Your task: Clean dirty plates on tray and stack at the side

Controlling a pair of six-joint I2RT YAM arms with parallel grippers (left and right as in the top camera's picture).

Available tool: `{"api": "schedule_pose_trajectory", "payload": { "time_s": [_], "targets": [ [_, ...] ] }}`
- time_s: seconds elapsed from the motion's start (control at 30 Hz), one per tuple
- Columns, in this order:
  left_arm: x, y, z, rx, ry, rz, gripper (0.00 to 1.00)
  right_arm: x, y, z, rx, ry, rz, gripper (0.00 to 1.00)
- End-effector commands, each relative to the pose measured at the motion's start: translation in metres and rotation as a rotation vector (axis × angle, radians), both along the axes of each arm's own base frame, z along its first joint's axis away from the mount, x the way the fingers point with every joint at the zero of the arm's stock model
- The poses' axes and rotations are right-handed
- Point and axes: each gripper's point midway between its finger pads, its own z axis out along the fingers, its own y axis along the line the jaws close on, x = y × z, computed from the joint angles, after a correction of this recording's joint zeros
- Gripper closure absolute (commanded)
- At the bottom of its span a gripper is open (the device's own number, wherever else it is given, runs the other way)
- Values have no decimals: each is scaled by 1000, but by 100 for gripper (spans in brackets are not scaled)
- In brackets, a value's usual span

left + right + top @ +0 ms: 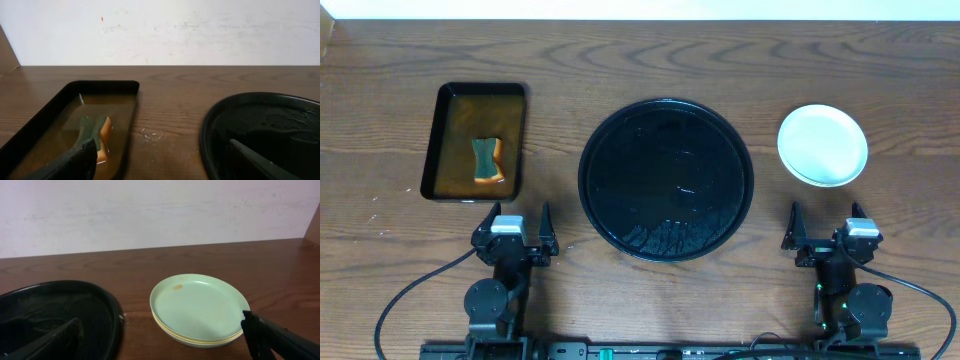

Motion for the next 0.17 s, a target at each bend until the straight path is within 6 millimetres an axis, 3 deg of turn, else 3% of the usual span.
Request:
{"api": "schedule_pose_trajectory", "payload": {
  "time_s": [0.0,0.13],
  "targets": [
    [-1,-4,-14,9,48,-21,18,0,-3,0,-13,-1,-12,1],
    [-1,-4,-14,9,48,-21,18,0,-3,0,-13,-1,-12,1]
  ]
}}
